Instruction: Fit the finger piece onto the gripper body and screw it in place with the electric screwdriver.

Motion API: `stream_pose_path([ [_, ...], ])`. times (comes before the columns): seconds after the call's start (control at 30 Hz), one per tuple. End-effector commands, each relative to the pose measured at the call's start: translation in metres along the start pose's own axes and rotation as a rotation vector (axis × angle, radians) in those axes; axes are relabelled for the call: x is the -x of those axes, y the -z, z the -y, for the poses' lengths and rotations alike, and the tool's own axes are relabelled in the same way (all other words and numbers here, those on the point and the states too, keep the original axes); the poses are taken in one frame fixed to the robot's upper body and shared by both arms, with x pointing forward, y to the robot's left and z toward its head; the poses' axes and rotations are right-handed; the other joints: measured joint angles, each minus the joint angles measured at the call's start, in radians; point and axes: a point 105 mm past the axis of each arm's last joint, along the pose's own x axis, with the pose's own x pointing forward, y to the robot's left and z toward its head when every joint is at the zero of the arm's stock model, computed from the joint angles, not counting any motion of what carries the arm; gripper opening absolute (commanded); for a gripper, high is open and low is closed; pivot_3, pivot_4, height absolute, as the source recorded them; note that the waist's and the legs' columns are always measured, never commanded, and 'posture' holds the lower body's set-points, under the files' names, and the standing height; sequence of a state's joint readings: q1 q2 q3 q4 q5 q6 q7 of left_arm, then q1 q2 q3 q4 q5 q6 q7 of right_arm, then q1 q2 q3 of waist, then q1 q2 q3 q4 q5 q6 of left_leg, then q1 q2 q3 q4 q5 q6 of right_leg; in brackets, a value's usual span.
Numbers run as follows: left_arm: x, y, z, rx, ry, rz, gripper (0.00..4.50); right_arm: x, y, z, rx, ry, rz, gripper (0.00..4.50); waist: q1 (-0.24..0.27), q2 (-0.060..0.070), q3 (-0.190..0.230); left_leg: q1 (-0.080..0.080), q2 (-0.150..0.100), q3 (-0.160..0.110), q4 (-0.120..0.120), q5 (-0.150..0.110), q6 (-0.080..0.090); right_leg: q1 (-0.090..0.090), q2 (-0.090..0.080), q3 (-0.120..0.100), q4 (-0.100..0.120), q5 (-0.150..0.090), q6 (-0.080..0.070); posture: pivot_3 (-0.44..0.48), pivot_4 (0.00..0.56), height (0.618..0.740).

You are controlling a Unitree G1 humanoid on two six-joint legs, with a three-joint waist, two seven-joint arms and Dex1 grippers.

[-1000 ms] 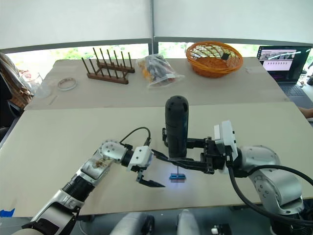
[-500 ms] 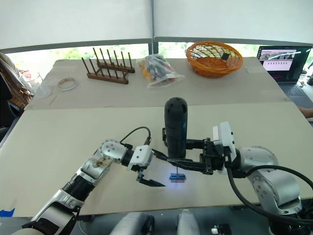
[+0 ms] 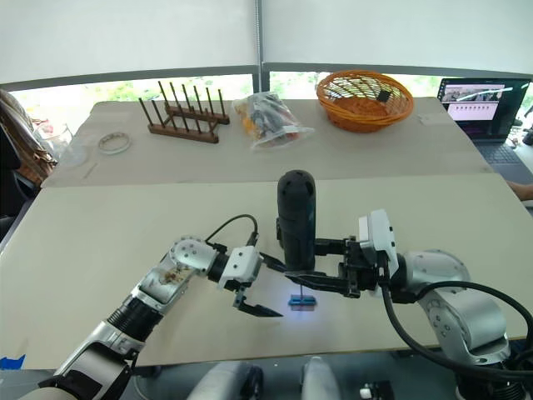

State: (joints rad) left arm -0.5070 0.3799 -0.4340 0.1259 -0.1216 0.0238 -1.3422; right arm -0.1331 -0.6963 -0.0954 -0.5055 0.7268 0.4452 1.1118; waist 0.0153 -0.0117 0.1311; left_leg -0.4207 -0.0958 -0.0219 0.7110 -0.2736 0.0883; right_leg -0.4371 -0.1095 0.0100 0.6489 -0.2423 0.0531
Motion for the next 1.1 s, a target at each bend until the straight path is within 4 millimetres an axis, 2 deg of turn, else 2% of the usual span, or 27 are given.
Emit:
stream_pose_path([
  [0.03,-0.0005,-0.0119,-0.0036,-0.052,0.000,0.022,4.50,0.0009,-0.0110,-0.0019,0.065,-0.010,0.031,1.91,0.000,0.000,0.000,0.000,0.000,0.000,0.000,0.000,0.000,0.000,0.000,0.000,0.000,0.000,0.000,0.000,0.150,0.740],
  [0.5,0.0007,-0.0117,-0.0049,-0.056,-0.002,0.019,4.50,0.0051,-0.0122,0.0031,0.059,0.014,0.029,1.91,0.000,0.000,0.000,0.000,0.000,0.000,0.000,0.000,0.000,0.000,0.000,0.000,0.000,0.000,0.000,0.000,0.150,0.740],
  [1.1,0.0016,-0.0120,-0.0086,-0.061,-0.004,0.016,4.50,0.0059,-0.0083,-0.0003,0.053,0.010,0.018,1.91,0.001,0.000,0.000,0.001,0.000,0.000,0.000,0.000,0.000,0.001,0.000,0.000,0.000,0.000,0.000,0.000,0.150,0.740],
])
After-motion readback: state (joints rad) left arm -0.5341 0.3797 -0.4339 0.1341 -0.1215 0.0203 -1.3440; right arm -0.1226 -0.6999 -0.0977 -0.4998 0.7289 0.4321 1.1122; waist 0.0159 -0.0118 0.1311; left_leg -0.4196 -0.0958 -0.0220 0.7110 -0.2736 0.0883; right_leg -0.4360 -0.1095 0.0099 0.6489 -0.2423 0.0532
